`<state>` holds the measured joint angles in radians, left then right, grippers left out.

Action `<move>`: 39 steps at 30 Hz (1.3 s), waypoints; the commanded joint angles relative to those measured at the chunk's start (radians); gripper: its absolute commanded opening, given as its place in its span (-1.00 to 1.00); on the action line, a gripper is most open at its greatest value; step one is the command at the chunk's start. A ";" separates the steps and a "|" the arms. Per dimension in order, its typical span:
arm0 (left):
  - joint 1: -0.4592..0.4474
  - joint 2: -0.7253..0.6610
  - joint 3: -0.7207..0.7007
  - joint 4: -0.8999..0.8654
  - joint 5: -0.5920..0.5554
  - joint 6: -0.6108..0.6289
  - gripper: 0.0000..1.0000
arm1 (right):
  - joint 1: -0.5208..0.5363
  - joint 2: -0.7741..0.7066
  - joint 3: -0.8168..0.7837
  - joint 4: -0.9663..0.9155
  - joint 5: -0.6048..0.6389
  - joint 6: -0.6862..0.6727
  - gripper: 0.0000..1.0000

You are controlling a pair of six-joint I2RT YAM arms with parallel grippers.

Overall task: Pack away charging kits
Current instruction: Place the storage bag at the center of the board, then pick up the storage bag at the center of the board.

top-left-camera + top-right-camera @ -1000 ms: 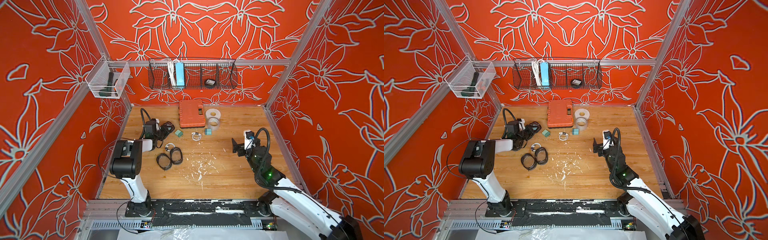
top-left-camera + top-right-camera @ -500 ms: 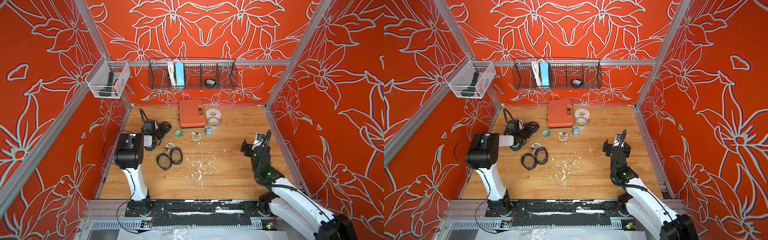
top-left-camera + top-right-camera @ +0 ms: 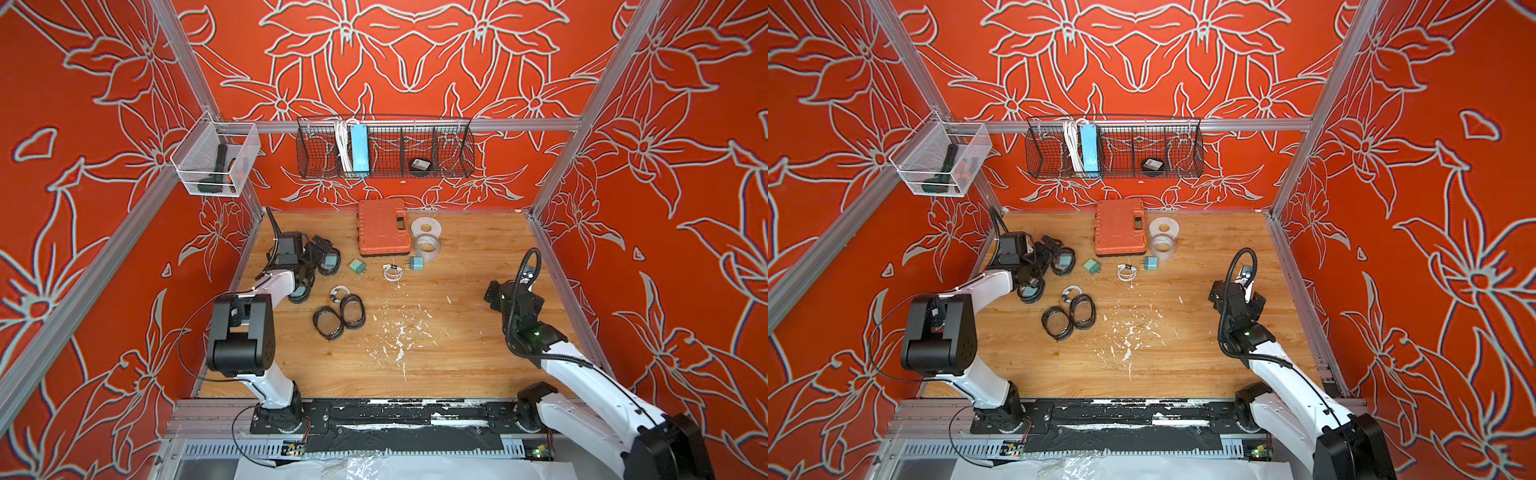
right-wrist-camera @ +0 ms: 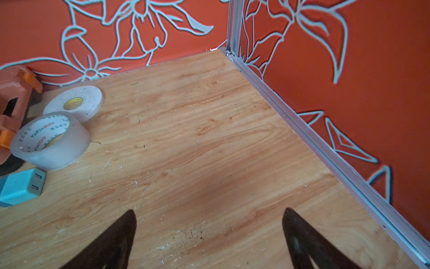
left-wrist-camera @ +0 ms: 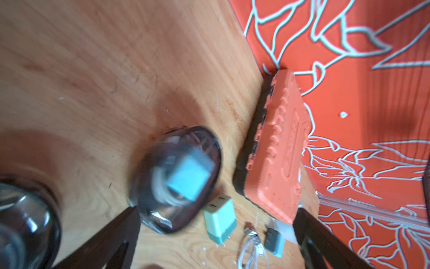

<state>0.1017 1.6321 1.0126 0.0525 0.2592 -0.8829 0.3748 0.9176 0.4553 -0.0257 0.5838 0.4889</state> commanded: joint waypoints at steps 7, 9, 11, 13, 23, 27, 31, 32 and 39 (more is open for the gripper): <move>0.017 -0.264 -0.096 -0.099 -0.079 0.010 0.99 | -0.038 0.091 0.093 -0.096 -0.003 0.072 0.96; 0.017 -0.333 -0.131 -0.113 -0.101 0.030 0.99 | -0.055 0.117 0.120 -0.101 -0.044 0.051 0.96; 0.018 -0.402 -0.161 -0.107 -0.068 0.068 0.99 | -0.067 0.148 0.157 -0.135 -0.034 0.069 0.81; 0.017 -0.455 -0.208 -0.074 -0.008 0.085 0.99 | -0.070 0.171 0.198 -0.185 -0.014 0.074 0.80; -0.017 -0.731 -0.261 -0.300 -0.069 0.190 0.99 | -0.076 0.182 0.208 -0.227 -0.083 0.024 0.96; -0.015 -0.828 -0.294 -0.353 -0.183 0.144 0.99 | -0.076 0.174 0.201 -0.220 -0.082 0.031 0.97; -0.014 -0.827 -0.309 -0.411 -0.218 0.192 0.99 | -0.076 0.193 0.213 -0.230 -0.088 0.030 0.97; -0.012 -0.832 -0.326 -0.409 -0.197 0.202 0.99 | -0.076 0.196 0.216 -0.231 -0.088 0.030 0.96; -0.049 -0.870 -0.406 -0.412 -0.140 0.177 0.99 | -0.076 0.220 0.231 -0.238 -0.093 0.026 0.94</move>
<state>0.0776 0.7731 0.6075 -0.3416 0.1059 -0.7071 0.3054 1.1278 0.6662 -0.2436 0.4938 0.5098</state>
